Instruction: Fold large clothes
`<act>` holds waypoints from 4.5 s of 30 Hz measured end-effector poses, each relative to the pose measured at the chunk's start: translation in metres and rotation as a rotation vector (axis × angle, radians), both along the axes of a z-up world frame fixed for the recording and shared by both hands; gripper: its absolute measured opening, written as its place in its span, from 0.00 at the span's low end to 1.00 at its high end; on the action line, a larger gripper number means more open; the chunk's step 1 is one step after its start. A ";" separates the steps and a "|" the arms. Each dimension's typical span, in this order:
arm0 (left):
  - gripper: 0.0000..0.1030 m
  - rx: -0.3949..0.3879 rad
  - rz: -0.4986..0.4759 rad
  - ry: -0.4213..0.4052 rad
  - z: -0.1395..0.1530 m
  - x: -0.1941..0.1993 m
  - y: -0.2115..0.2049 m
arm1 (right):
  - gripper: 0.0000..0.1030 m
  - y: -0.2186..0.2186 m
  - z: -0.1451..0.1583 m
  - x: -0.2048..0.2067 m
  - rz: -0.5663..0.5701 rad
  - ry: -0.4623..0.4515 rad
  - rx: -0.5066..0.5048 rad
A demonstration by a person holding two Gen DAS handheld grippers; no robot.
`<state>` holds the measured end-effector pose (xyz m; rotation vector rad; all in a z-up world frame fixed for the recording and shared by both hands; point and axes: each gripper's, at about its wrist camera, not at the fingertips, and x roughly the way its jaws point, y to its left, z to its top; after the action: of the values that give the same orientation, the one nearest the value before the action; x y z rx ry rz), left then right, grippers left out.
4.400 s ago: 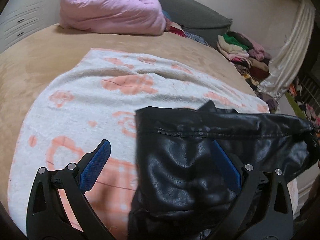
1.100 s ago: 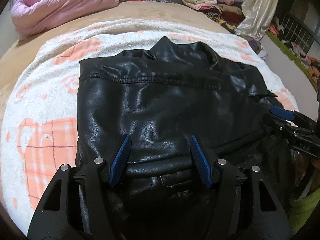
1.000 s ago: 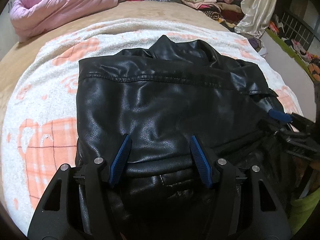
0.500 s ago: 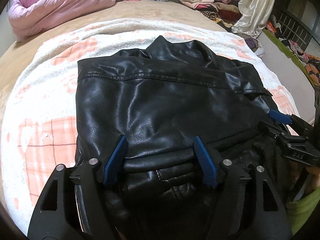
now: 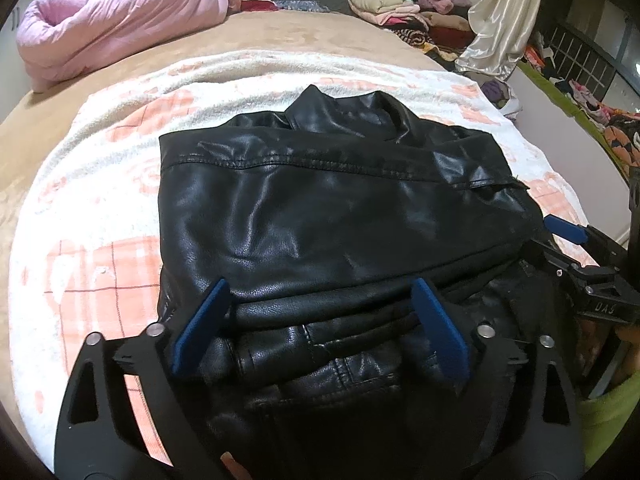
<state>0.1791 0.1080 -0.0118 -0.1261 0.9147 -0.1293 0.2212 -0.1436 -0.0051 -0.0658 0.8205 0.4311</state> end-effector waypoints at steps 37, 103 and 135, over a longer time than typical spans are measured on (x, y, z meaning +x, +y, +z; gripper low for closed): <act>0.91 0.074 0.036 -0.148 0.053 -0.041 -0.018 | 0.95 -0.006 0.054 -0.051 0.023 -0.129 0.052; 0.91 0.100 0.193 0.105 -0.031 -0.195 0.005 | 0.96 -0.161 -0.053 -0.158 -0.003 0.172 -0.016; 0.06 -0.132 0.144 0.118 -0.040 -0.220 0.027 | 0.14 -0.182 -0.018 -0.189 0.202 0.094 0.281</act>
<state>-0.0411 0.1348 -0.0515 -0.3241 1.0117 -0.0492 0.0318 -0.3261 -0.0229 0.1349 0.8421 0.7407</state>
